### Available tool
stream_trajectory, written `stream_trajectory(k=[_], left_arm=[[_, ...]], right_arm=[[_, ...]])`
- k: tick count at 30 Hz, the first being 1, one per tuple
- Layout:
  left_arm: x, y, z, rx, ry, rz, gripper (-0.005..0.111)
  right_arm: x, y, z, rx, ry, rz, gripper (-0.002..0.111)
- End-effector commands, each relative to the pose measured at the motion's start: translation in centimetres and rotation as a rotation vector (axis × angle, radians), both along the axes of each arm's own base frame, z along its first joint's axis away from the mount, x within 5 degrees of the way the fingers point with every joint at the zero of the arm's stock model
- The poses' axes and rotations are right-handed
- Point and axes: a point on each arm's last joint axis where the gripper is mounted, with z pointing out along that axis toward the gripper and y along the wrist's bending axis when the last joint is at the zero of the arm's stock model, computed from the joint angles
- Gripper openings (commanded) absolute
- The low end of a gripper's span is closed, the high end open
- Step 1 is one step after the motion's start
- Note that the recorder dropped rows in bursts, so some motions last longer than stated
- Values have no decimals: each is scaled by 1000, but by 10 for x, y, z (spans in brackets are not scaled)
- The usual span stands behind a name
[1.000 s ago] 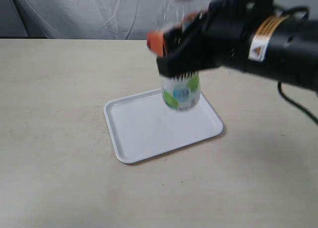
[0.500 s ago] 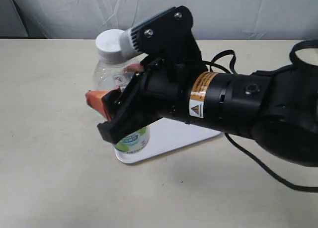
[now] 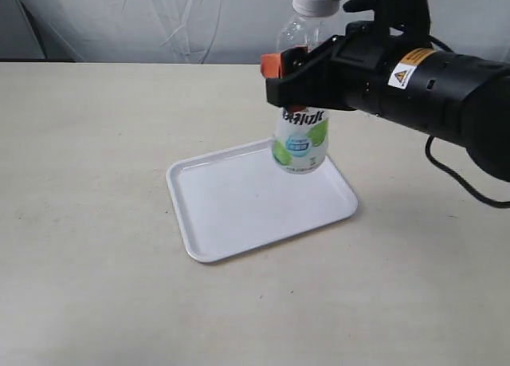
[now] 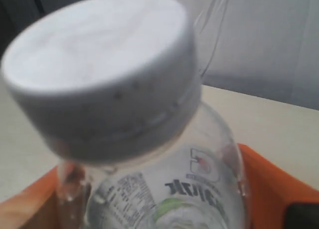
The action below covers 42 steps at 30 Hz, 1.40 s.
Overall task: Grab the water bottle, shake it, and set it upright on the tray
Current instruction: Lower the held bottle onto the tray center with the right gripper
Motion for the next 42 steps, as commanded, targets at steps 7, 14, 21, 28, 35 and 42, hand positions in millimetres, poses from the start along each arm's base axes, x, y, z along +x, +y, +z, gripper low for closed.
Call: stream_trajectory(k=[7, 14, 21, 28, 35, 42], left_arm=[[0, 0, -1, -4, -3, 1, 0], [0, 0, -1, -4, -3, 1, 0], [0, 0, -1, -4, -3, 1, 0], [0, 0, -1, -4, -3, 1, 0], [0, 0, -1, -4, -3, 1, 0], [0, 0, -1, -4, -3, 1, 0]], right_arm=[[-69, 74, -3, 61, -182, 358, -1], [-32, 51, -15, -80, -155, 133, -1], [-6, 28, -19, -83, -74, -32, -1], [-15, 44, -24, -60, -118, 15, -1], [-9, 63, -31, 131, -236, 38, -1], [-3, 76, -64, 93, -247, 75, -1]])
